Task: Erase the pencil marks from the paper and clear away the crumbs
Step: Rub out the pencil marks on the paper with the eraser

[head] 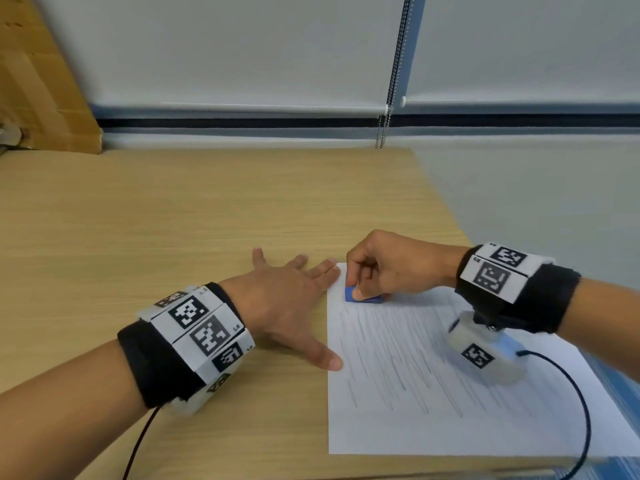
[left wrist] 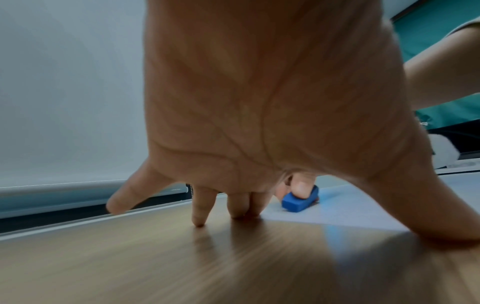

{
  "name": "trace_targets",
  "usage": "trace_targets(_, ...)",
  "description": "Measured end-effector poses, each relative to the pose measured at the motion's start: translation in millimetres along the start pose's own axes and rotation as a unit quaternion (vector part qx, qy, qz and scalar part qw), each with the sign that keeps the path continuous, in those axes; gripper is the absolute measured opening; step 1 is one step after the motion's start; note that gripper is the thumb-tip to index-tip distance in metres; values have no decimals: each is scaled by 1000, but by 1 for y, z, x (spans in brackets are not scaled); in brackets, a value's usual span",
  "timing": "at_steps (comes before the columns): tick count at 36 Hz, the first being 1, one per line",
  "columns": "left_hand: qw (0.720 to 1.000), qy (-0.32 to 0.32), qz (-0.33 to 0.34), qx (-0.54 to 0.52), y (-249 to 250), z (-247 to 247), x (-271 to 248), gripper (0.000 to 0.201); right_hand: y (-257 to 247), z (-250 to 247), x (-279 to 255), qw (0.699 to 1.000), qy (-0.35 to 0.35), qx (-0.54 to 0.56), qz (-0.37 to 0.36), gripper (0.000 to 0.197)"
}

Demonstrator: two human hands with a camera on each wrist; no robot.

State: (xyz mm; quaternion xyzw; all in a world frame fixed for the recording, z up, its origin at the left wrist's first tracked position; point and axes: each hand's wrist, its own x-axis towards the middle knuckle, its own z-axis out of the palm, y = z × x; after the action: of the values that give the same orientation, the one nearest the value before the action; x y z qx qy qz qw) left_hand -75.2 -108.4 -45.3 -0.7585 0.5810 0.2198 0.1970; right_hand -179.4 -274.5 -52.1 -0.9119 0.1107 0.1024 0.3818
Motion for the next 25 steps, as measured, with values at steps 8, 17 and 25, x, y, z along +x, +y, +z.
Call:
trace_targets(8, 1000, 11, 1, 12, 0, 2, 2, 131, 3, -4, 3, 998, 54, 5, 17, 5)
trace_targets(17, 1000, 7, 1, 23, 0, 0, 2, 130, 1, -12, 9, 996, 73, -24, 38, 6)
trace_targets(25, 1000, 11, 8, 25, -2, 2, 5, 132, -10, 3, -4, 999, -35, 3, 20, 9)
